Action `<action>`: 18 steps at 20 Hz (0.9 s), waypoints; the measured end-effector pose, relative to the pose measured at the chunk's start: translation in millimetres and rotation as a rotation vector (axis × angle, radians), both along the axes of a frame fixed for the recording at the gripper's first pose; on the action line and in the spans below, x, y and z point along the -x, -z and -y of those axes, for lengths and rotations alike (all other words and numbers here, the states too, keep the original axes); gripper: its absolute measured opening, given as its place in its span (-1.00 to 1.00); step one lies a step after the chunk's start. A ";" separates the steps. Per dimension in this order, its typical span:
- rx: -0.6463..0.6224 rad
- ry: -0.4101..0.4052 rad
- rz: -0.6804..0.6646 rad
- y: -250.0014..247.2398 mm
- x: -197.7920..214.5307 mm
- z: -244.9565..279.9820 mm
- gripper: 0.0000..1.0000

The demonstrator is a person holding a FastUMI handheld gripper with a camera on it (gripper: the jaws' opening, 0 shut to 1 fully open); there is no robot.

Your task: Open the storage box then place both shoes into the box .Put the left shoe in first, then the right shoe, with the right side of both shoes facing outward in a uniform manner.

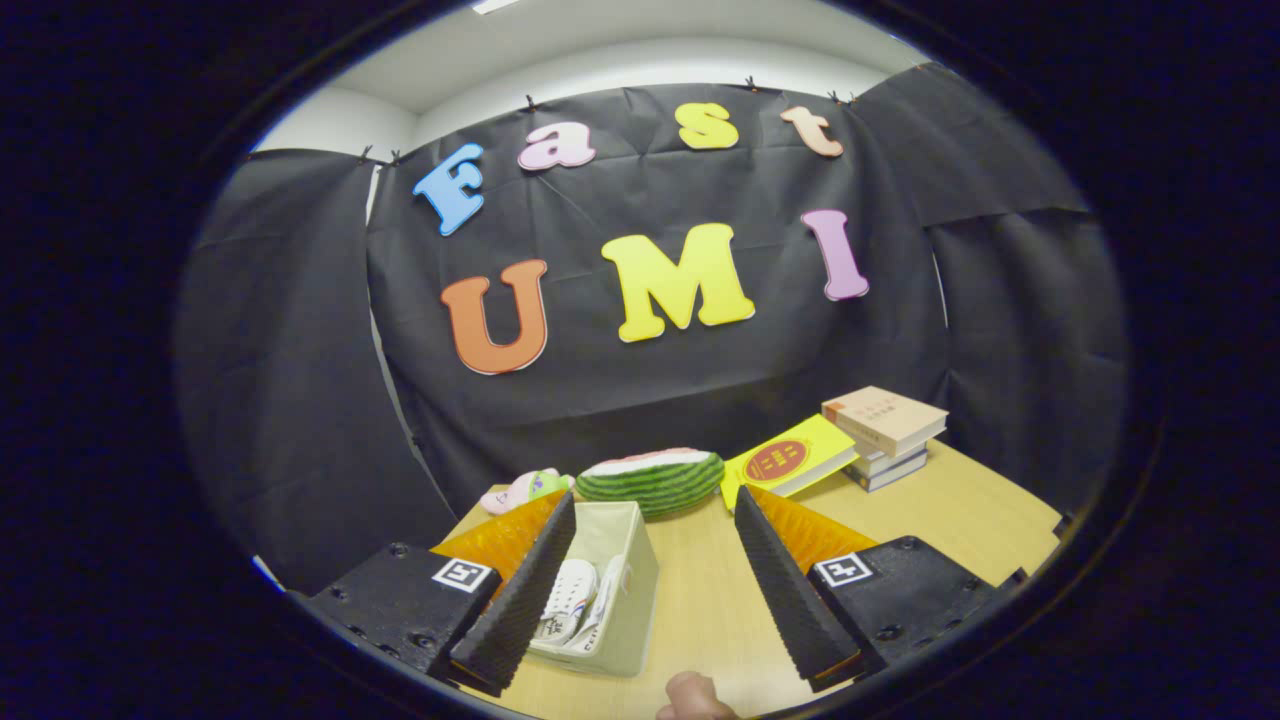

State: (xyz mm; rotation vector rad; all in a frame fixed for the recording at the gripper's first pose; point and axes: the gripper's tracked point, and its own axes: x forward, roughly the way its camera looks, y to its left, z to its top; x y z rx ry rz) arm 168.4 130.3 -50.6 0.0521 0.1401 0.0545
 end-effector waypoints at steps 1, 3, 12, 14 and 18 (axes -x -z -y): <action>0.019 0.012 0.021 -8.9 6.9 5.5 1.00; 0.056 0.031 0.076 -27.1 18.9 14.1 1.00; 0.103 0.059 0.127 -50.1 61.6 50.4 1.00; 0.085 0.068 0.144 -54.3 66.4 59.0 1.00; 0.077 0.069 0.166 -59.2 73.2 72.4 1.00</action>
